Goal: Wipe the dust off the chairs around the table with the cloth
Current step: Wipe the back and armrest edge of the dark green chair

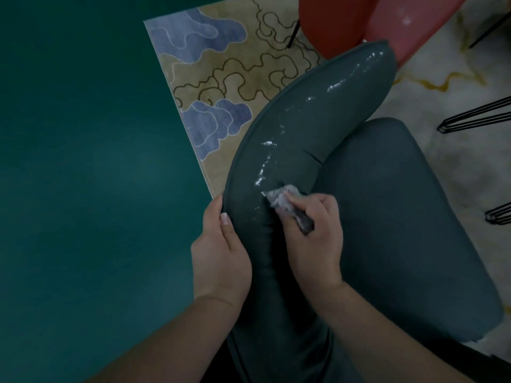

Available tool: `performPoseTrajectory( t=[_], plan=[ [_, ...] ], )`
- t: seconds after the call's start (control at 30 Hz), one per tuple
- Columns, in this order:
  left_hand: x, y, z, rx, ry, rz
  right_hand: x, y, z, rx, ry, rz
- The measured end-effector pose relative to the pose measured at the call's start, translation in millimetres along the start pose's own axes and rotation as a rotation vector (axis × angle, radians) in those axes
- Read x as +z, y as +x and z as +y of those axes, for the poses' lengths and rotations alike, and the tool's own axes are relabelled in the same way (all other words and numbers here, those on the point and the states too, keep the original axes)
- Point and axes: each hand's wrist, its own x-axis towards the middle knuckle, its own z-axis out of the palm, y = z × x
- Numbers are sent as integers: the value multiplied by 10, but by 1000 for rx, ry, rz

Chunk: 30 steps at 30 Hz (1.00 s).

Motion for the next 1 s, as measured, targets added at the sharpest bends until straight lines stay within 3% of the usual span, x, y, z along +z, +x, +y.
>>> performPoseTrajectory(
  t=[0.1, 0.3, 0.5, 0.67, 0.83, 1.0],
  plan=[
    [-2, 8, 4, 15, -18, 8, -72, -126, -6, -36, -12, -57],
    [-7, 7, -4, 35, -30, 21, 204, 435, -185, 95, 10, -12],
    [-10, 7, 6, 25, -43, 10, -151, -219, -57, -208, -75, -129],
    [-18, 17, 6, 20, -35, 5, -53, 173, -96, -450, -163, -325],
    [-23, -11, 21, 5, -52, 9, 0, 336, -88, -392, -175, -253],
    [-20, 9, 5, 3, -11, 10, -55, 81, -146, -432, -190, -334]
  ],
)
